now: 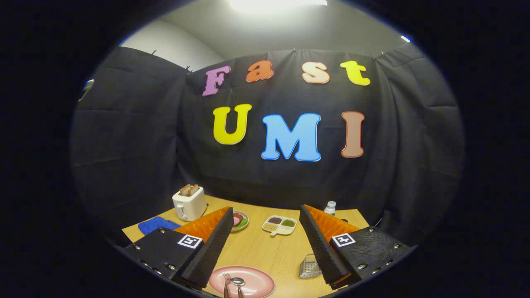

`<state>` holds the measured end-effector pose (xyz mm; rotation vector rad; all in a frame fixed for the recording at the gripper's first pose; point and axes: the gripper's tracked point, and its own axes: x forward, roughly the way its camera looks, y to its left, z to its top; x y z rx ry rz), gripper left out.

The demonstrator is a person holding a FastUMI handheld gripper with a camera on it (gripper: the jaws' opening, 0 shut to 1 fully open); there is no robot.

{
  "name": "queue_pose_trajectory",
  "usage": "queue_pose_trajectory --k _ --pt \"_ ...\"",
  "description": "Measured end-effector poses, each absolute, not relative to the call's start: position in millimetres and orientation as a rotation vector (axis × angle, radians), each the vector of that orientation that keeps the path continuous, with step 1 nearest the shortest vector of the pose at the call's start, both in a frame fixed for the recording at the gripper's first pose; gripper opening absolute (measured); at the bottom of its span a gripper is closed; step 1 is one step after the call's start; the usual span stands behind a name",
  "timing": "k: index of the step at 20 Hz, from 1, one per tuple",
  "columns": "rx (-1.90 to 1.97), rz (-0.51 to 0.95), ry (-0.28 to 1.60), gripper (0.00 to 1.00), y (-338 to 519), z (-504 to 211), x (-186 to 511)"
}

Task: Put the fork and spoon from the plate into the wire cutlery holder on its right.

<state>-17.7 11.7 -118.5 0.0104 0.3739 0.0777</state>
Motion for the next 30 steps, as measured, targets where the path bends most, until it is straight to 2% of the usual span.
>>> queue_pose_trajectory --k 7,14,30 --pt "0.048 0.131 0.651 0.98 26 -223 -54" --pt "0.066 0.155 0.901 0.93 34 -313 -102" --pt "-0.064 0.247 1.208 0.91 55 -417 -161"
